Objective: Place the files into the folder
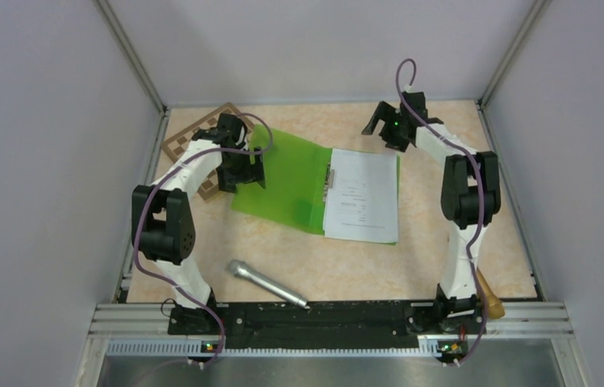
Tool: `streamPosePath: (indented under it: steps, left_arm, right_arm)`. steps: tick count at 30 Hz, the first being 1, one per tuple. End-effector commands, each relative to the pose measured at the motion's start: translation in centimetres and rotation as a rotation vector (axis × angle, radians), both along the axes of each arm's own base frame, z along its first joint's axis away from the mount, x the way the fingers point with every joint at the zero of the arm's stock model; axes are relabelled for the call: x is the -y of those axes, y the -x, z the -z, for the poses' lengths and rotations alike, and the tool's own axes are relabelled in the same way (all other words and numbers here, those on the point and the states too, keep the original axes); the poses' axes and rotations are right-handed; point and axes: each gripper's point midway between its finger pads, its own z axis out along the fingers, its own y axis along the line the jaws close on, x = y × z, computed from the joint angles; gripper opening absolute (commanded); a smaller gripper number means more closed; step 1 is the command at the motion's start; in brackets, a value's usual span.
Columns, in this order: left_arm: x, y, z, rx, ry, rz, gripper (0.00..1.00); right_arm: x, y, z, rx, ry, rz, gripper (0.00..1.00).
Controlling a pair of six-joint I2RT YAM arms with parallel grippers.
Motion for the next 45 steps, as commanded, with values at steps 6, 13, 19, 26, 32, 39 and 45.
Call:
streamPosePath:
  steps: [6,13,19,26,32,39,45]
  left_arm:
    - [0.1,0.0,-2.0,0.070,0.015,0.005,0.90]
    - [0.2,0.0,-1.1,0.047,0.017,0.004,0.90]
    - [0.2,0.0,-0.7,0.038,0.011,0.003,0.90]
    - [0.4,-0.2,-0.7,0.039,0.024,-0.004,0.90]
    - [0.2,-0.5,-0.8,0.042,0.013,-0.020,0.90]
    - [0.1,-0.7,-1.3,0.056,0.010,-0.028,0.90]
    - [0.0,-0.7,-1.3,0.056,0.000,-0.026,0.90]
  right_arm:
    - [-0.3,-0.4,-10.5,0.208,0.004,-0.002,0.99]
    - [-0.9,9.1,-8.5,0.183,0.152,-0.088,0.99]
    - [1.2,19.0,-5.1,0.149,0.307,-0.091,0.99]
    - [3.0,27.2,-2.0,0.073,0.430,-0.051,0.99]
    - [-5.6,31.0,-1.3,0.086,0.275,-0.258,0.99]
    - [-13.6,34.6,1.4,0.058,-0.002,-0.582,0.99]
    - [-13.3,34.6,4.2,-0.021,0.016,-0.524,0.99]
